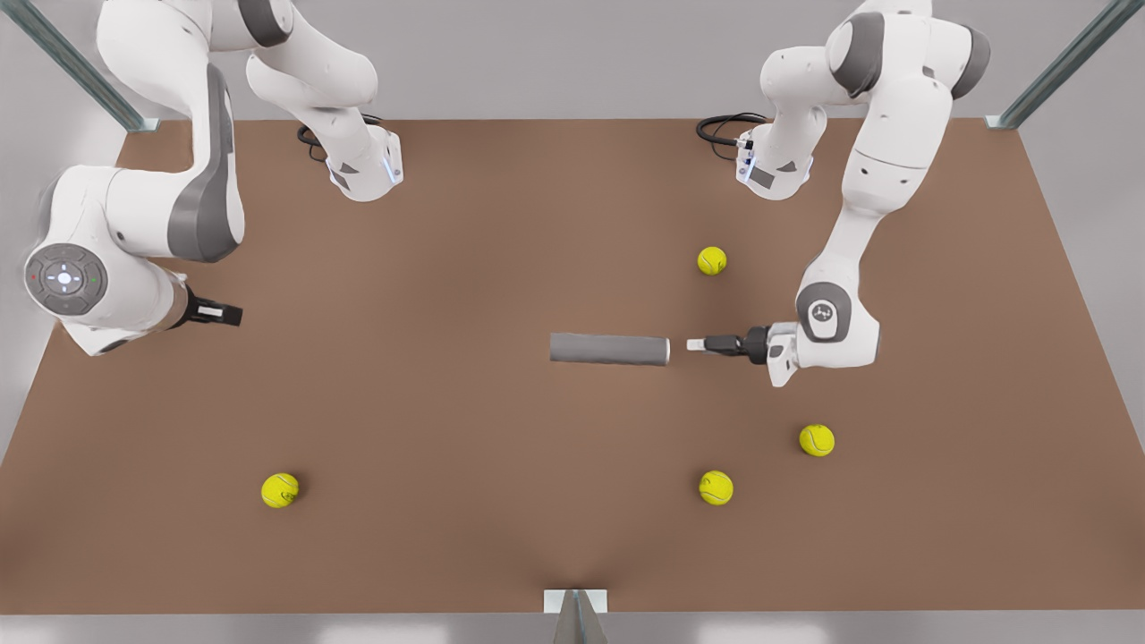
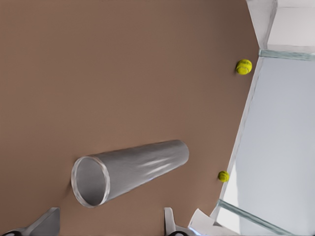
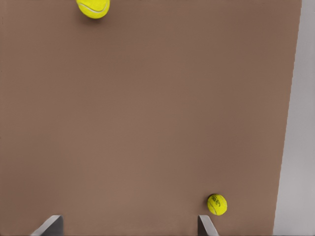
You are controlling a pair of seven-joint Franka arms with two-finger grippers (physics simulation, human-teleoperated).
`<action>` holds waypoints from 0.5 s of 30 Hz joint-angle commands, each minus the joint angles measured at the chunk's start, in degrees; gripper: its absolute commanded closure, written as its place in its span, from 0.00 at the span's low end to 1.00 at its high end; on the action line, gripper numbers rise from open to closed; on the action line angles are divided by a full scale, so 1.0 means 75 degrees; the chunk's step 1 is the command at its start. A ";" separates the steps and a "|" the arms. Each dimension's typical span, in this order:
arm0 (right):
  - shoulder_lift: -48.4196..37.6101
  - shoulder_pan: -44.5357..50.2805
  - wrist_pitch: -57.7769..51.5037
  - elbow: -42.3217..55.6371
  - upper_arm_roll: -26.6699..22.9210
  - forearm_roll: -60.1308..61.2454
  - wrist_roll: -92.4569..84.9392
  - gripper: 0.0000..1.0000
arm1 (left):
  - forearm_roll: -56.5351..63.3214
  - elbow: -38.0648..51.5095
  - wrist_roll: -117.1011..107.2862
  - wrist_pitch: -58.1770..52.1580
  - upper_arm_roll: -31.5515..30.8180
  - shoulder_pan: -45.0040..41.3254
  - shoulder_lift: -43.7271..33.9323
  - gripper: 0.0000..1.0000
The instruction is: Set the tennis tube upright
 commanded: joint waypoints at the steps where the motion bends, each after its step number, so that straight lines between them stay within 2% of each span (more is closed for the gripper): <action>1: -0.0008 0.0032 -0.0014 0.0013 -0.0002 0.0028 0.0001 0.00 | -0.0631 -0.0037 0.0073 -0.0001 -0.0001 0.0001 0.0039 0.00; 15: 0.0026 0.0021 -0.0096 0.0142 -0.0061 0.0521 0.0024 0.00 | -0.1697 -0.0061 0.1621 0.0351 -0.0235 -0.0363 0.0813 0.00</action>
